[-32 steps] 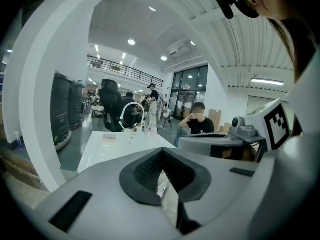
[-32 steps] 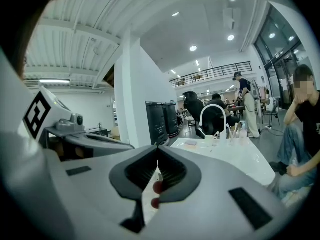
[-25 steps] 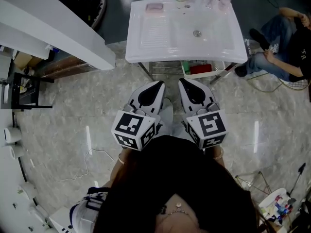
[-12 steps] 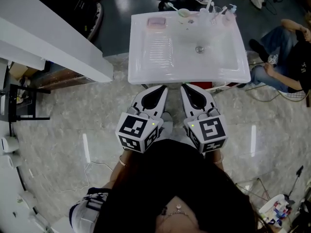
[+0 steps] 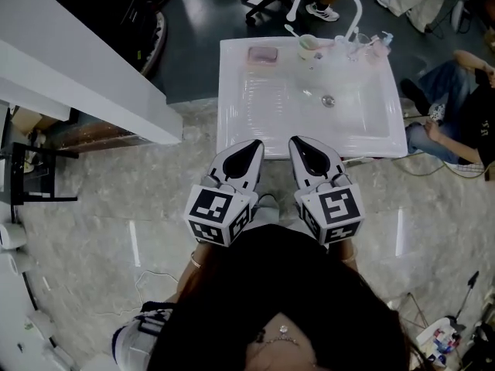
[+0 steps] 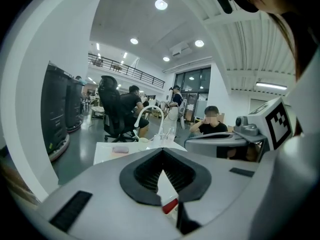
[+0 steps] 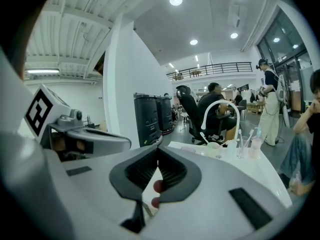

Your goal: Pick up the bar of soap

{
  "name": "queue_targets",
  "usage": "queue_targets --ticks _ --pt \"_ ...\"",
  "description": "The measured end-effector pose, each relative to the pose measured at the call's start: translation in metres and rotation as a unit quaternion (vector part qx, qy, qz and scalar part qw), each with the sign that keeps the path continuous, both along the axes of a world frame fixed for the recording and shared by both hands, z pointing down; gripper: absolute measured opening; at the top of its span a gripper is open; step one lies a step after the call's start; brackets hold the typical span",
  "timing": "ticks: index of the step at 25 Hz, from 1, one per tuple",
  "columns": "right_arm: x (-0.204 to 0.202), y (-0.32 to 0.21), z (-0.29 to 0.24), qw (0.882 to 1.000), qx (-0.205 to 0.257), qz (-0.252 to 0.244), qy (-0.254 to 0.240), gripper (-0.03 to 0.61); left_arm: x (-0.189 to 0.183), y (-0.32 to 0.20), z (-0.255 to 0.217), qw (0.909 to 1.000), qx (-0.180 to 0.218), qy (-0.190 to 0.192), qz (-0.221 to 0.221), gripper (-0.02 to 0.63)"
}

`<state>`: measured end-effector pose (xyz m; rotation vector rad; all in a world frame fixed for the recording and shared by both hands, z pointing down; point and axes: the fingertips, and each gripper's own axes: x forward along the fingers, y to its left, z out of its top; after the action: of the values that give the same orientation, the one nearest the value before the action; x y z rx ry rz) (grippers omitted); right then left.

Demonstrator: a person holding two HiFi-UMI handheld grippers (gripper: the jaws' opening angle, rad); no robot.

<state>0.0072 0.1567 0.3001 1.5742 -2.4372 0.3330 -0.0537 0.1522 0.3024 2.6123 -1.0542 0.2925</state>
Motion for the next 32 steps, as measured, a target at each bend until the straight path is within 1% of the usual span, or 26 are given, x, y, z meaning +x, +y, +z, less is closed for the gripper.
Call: queue_targets --ticks 3,5,10,15,21,32 --pt "-0.007 -0.012 0.0 1.0 0.0 0.0 0.01 0.008 -0.009 -0.013 -0.003 1.0 0.005 0.006 -0.003 0.006" --pt "-0.011 -0.017 0.001 1.0 -0.001 0.0 0.008 0.008 -0.013 -0.02 -0.001 1.0 0.003 0.007 -0.004 0.006" --pt "-0.012 -0.027 0.004 1.0 -0.004 0.001 0.012 0.008 -0.011 -0.032 0.005 0.9999 -0.006 0.011 0.0 0.006" --pt "-0.002 -0.041 0.009 1.0 -0.003 0.007 0.011 0.008 -0.002 -0.045 0.01 0.9999 -0.013 0.007 0.004 0.006" --pt "0.008 -0.071 0.016 0.999 0.007 0.0 0.044 0.008 0.009 -0.073 0.013 0.9999 -0.014 0.002 -0.002 0.006" --pt "0.043 -0.132 0.009 1.0 0.018 -0.012 0.019 0.008 0.046 -0.133 0.012 0.9998 -0.015 -0.006 -0.012 0.006"
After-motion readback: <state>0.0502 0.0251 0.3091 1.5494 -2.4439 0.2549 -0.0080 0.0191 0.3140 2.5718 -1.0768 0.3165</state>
